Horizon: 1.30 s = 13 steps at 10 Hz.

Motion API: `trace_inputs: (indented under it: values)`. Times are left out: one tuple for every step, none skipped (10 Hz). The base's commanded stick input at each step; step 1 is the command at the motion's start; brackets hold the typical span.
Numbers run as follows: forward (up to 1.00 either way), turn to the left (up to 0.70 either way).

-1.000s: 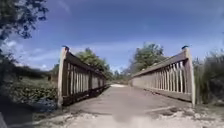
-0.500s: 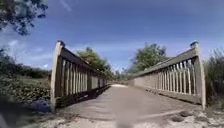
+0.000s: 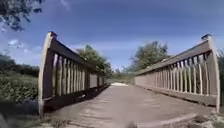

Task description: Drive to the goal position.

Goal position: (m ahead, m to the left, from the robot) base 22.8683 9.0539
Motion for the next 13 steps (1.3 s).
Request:
trace_inputs:
  values:
    - [0.50, 0.00]
    - [0.50, 0.00]
    - [0.50, 0.00]
    - [0.50, 0.00]
    - [0.50, 0.00]
    - [0.50, 0.00]
    - [0.50, 0.00]
    - [0.50, 0.00]
    - [0.50, 0.00]
    - [0.50, 0.00]
    - [0.50, 0.00]
    - [0.50, 0.00]
    - [0.50, 0.00]
